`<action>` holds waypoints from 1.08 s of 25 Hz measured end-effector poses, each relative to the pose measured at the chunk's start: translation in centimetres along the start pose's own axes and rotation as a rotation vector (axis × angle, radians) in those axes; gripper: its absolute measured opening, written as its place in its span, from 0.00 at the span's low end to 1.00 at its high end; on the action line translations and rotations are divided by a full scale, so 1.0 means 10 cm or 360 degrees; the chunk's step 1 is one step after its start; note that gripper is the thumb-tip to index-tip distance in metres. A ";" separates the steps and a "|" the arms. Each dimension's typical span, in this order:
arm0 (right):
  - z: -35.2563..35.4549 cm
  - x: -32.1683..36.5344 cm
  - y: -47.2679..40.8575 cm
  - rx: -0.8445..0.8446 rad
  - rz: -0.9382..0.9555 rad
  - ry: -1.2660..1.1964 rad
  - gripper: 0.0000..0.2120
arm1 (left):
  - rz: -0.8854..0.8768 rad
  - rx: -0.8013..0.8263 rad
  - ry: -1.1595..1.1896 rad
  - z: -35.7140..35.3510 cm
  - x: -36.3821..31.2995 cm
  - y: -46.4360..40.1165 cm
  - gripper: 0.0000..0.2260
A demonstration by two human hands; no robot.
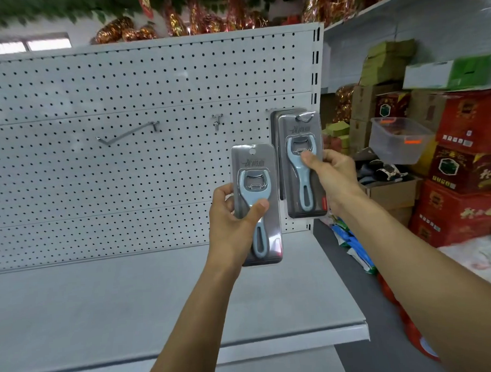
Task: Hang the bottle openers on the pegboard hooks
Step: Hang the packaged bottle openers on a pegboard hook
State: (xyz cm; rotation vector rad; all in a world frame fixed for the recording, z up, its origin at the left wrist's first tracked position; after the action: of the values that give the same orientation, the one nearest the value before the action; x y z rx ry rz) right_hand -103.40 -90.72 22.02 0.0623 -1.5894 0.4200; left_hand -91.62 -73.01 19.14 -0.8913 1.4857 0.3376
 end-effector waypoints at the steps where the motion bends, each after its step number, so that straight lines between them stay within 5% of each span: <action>1: -0.02 -0.02 -0.07 -0.0013 0.0007 0.0049 0.08 | 0.0007 0.0005 -0.0010 0.00 0.02 -0.02 0.17; 8: -0.10 -0.14 -0.36 -0.0015 -0.0013 0.0136 0.08 | -0.0003 0.0044 0.0002 -0.04 0.04 -0.12 0.19; 13: 0.04 -0.07 -0.09 -0.0298 0.0277 0.0438 0.23 | -0.0047 0.0048 -0.0001 -0.08 0.00 -0.14 0.18; 15: 0.02 0.00 0.17 -0.0253 0.0455 0.0357 0.18 | -0.0075 0.0052 0.0011 -0.11 -0.02 -0.14 0.18; 19: -0.20 0.13 0.61 0.0419 0.0331 -0.0018 0.13 | -0.0157 0.0147 0.0036 -0.26 -0.04 -0.03 0.18; 23: -0.08 0.26 0.65 0.0243 0.0401 -0.0193 0.07 | -0.0259 0.0274 -0.0036 -0.37 -0.02 0.08 0.18; 27: 0.15 0.37 0.55 0.0004 0.0467 -0.0261 0.04 | -0.0234 0.0475 -0.0690 -0.38 0.22 0.17 0.20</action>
State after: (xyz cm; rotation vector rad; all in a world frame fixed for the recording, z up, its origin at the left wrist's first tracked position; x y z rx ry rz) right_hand -106.69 -85.23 24.39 -0.1399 -1.7665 0.6585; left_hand -95.24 -75.17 17.13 -0.6336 1.0298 0.1783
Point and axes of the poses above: each hand's wrist, its own y-axis away from the middle knuckle, its own z-axis out of the back of the hand, x = y × z, the point moved 5 cm from there along -y, towards the middle knuckle, and after that the axes turned 6 degrees about y, right-handed, at the moved point
